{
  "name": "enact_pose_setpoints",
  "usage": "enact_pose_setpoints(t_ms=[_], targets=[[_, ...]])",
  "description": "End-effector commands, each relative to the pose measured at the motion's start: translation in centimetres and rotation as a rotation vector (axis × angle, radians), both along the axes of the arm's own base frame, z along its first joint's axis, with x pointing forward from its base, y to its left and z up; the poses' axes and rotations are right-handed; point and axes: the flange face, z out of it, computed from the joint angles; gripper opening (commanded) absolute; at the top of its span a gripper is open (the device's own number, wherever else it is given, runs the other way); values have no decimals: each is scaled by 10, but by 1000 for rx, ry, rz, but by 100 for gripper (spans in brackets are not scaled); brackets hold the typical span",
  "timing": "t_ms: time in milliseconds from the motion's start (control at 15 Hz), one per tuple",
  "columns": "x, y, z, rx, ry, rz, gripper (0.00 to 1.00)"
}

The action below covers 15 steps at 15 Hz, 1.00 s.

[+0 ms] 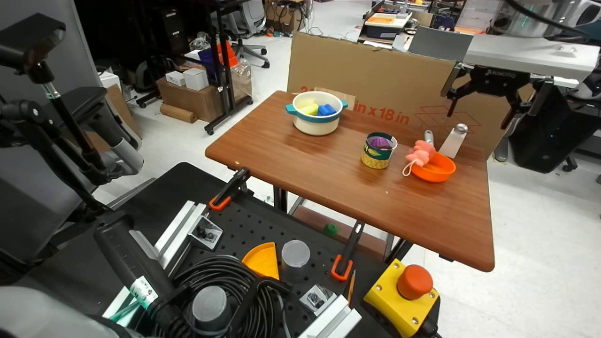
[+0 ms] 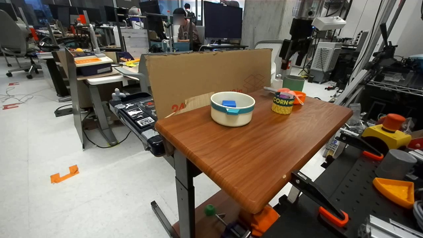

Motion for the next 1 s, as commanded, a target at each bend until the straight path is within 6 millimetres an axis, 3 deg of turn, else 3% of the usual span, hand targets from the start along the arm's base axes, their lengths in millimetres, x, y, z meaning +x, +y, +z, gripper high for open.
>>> enact_pose_setpoints(t_ms=[0,533,933], targets=[[6,-7,-5,13,23,4,100],[16,-32,-21,34,58,-34,100],[32,-20,-30,49,84,13,100]])
